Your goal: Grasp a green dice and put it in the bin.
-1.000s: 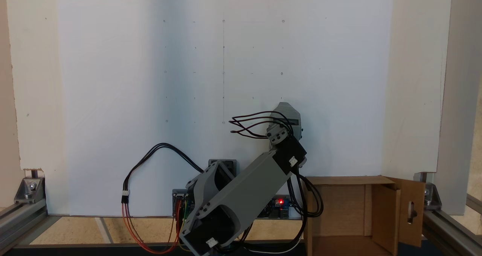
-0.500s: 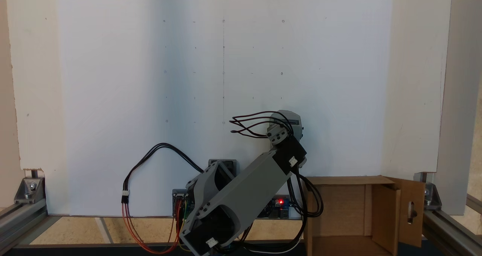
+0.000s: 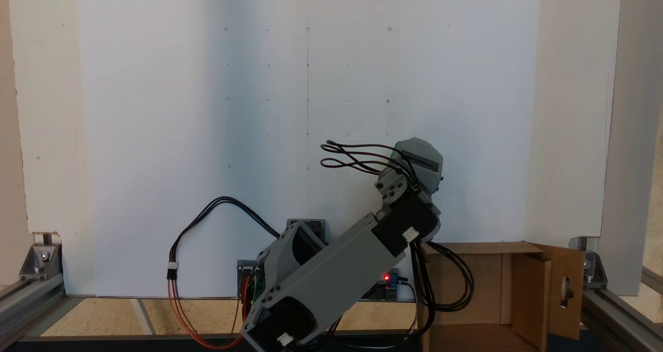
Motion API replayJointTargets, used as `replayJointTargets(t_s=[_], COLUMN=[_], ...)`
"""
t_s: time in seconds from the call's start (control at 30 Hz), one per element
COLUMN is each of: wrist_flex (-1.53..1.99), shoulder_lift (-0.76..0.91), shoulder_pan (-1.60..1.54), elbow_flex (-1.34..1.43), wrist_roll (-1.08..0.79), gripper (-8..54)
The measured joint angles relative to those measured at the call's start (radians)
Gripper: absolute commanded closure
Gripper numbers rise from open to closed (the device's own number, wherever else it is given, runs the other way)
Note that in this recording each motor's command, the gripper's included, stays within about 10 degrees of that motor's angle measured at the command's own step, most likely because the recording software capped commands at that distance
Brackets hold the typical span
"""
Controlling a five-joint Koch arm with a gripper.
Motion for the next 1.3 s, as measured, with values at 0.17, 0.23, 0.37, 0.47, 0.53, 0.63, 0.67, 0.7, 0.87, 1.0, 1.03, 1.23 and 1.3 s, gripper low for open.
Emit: replayJointTargets(t_s=[0.17,0.23,0.37,0.47,0.53,0.63,0.67,0.7,0.87,1.0,1.03,1.23,1.3], wrist_flex=[0.311,0.391,0.426,0.43,0.43,0.43,0.43,0.43,0.405,0.337,0.318,0.216,0.202], shoulder_lift=[0.0,0.003,0.002,-0.025,-0.055,-0.097,-0.117,-0.138,-0.265,-0.396,-0.426,-0.606,-0.643], shoulder_pan=[-0.031,0.015,0.195,0.325,0.425,0.577,0.623,0.664,0.815,0.887,0.9,0.983,1.006], elbow_flex=[-0.351,-0.483,-0.673,-0.727,-0.759,-0.762,-0.762,-0.762,-0.762,-0.761,-0.761,-0.761,-0.761], wrist_roll=[0.141,0.16,0.218,0.25,0.259,0.265,0.265,0.265,0.267,0.267,0.267,0.262,0.259], gripper=[33.9,33.9,33.9,33.9,33.9,33.9,33.9,33.9,33.9,33.9,33.9,33.9,33.9])
